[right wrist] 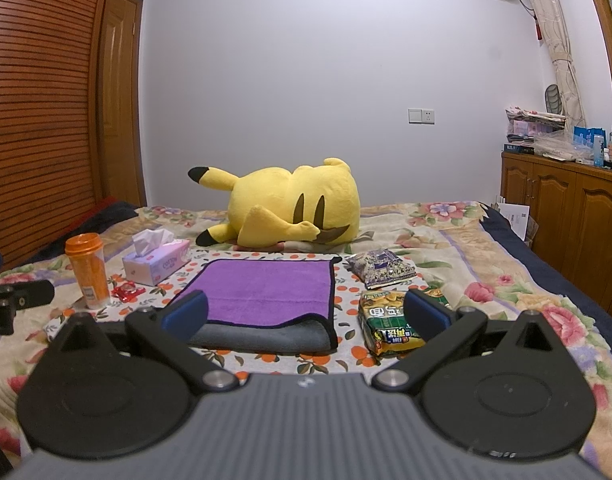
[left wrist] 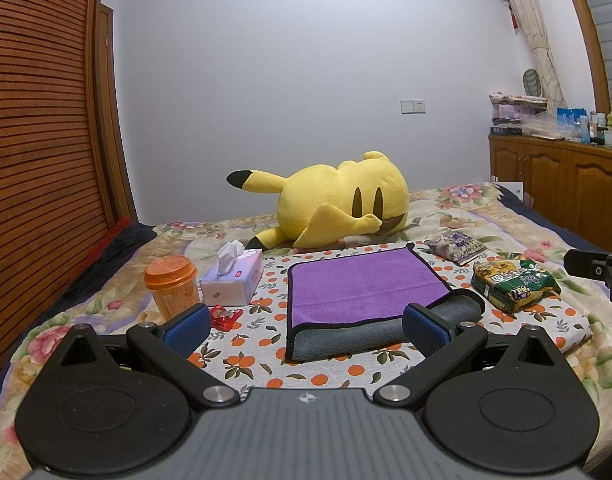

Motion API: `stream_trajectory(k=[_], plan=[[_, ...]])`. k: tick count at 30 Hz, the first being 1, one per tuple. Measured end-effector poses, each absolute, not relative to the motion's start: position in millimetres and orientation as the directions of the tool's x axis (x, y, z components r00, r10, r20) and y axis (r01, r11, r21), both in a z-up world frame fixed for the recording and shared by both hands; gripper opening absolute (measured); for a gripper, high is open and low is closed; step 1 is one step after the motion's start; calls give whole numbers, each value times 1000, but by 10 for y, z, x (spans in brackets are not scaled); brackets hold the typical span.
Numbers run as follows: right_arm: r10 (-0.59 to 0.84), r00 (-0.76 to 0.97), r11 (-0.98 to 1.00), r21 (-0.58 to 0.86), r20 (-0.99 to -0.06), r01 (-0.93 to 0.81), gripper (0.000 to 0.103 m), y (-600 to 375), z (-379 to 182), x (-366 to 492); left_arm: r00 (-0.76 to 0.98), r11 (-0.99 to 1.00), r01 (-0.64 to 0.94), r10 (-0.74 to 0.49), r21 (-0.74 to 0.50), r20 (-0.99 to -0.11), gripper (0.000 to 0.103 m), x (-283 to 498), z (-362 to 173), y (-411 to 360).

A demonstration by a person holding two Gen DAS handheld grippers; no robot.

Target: Fold towel

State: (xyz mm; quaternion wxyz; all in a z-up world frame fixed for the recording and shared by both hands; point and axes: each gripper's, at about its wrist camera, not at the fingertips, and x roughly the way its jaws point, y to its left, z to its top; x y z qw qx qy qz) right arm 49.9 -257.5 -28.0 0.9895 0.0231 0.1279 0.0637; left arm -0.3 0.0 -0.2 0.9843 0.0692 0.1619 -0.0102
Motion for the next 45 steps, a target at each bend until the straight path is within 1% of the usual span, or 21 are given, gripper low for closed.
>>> stream_trajectory(k=[12,32,45], plan=[[135,958,990,63,-253,-123,103,-2561,-286,490,945,990,45,2,136,-327,103,1,-3,12],[138,937,990,42,-320,-131,103,-2437,-353,668,907,989,70,-7,134,-421,103,257,-122,1],[141,921,990,26,-362,-141,103,-2401,-441,868,889,983,88,-4,162,-457,103,513,-217,-52]])
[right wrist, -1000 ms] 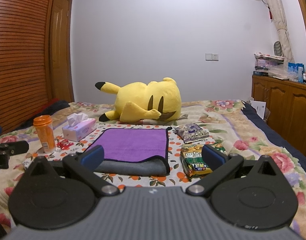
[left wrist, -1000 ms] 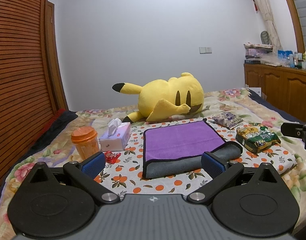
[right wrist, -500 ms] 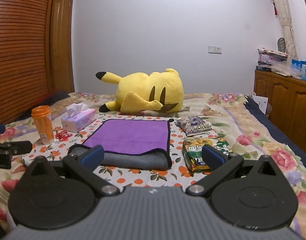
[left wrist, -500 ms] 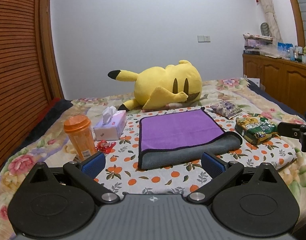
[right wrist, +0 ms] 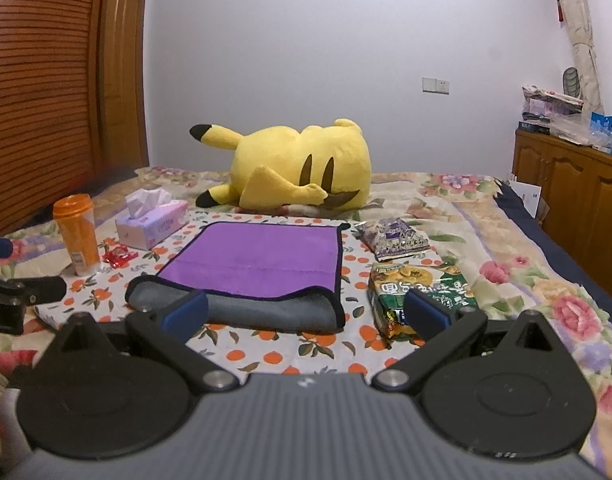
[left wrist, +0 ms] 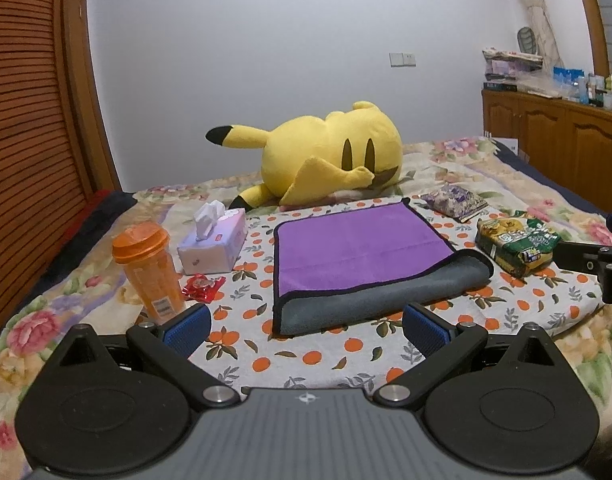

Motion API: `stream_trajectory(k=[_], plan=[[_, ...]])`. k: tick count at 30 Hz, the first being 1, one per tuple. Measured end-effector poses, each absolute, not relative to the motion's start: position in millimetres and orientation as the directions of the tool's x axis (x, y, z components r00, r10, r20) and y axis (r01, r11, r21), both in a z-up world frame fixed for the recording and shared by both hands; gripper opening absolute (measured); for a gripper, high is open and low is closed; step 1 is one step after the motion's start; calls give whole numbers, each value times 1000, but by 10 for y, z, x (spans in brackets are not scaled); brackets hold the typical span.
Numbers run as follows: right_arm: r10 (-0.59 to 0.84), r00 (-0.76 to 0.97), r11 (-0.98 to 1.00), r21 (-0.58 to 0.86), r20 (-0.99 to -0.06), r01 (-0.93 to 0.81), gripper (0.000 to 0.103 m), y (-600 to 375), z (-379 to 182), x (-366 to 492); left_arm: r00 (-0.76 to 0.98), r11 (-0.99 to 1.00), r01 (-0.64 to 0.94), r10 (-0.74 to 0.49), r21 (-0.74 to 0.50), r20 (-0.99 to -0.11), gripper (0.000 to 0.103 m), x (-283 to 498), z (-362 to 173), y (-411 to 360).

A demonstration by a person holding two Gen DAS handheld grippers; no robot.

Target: Fold towel

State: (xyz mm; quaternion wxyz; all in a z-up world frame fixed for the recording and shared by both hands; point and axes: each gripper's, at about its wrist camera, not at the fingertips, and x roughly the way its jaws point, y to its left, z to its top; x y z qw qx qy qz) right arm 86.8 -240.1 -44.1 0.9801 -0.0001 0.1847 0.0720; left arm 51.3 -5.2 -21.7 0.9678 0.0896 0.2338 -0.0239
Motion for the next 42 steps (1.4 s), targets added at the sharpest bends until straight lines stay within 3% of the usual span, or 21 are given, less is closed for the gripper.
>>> stream_trajectory(k=[42], plan=[[210,864,973,9,-457,-232,103,-2294,-681,1847,836,984,96,3,152,-548,103,1595,-461,185]])
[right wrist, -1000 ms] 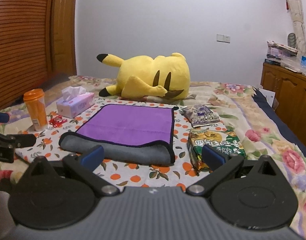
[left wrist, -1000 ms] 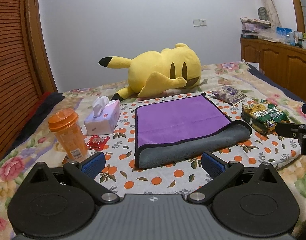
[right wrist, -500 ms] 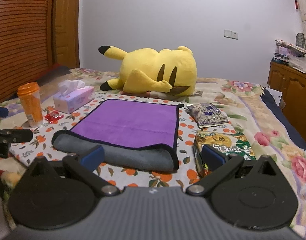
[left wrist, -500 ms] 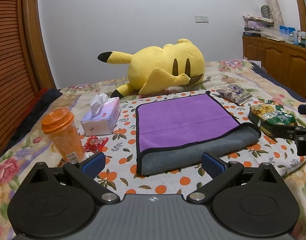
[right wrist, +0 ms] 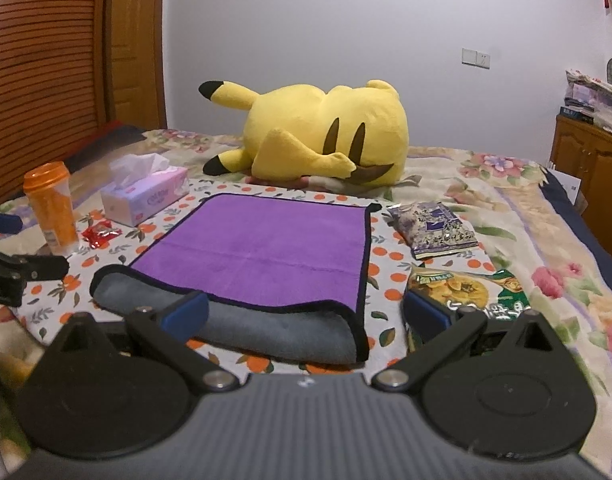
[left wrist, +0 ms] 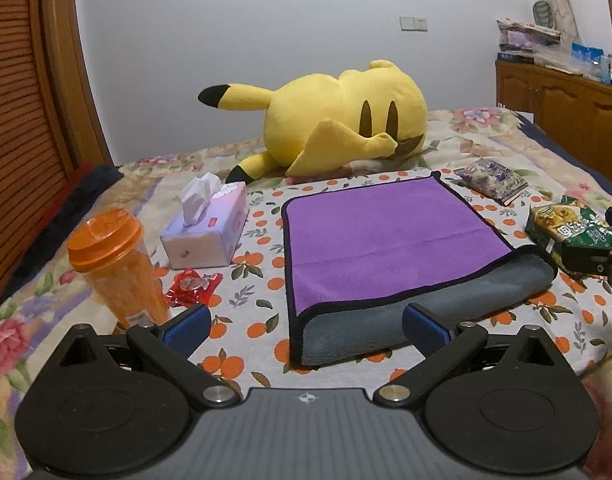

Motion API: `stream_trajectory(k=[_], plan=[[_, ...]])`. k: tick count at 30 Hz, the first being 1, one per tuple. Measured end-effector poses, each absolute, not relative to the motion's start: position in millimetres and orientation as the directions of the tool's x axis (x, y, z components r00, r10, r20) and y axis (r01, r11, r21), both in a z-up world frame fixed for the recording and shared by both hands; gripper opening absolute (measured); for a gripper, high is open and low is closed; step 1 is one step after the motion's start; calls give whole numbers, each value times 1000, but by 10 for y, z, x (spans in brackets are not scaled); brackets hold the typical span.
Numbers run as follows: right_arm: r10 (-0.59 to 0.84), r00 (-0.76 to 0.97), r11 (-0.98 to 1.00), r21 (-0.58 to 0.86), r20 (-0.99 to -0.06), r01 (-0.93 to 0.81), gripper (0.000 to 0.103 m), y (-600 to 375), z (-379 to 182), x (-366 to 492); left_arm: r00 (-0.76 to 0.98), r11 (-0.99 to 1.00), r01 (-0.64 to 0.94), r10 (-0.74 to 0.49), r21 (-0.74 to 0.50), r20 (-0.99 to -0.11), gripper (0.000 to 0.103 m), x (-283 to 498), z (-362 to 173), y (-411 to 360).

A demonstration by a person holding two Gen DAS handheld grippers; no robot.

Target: Fold towel

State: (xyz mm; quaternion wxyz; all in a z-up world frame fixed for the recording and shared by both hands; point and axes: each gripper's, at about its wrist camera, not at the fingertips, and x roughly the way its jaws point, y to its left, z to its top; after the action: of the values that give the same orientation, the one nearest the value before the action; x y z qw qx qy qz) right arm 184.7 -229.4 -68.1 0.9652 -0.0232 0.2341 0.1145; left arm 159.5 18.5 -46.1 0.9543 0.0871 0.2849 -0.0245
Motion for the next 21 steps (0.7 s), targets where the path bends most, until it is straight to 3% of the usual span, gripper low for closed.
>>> stream_trajectory(k=[21], plan=[[213,822,967,-8,-528,-256,103,-2275,-904,2265,793,983,127,-22,130,-609,100,1999,-639,325]])
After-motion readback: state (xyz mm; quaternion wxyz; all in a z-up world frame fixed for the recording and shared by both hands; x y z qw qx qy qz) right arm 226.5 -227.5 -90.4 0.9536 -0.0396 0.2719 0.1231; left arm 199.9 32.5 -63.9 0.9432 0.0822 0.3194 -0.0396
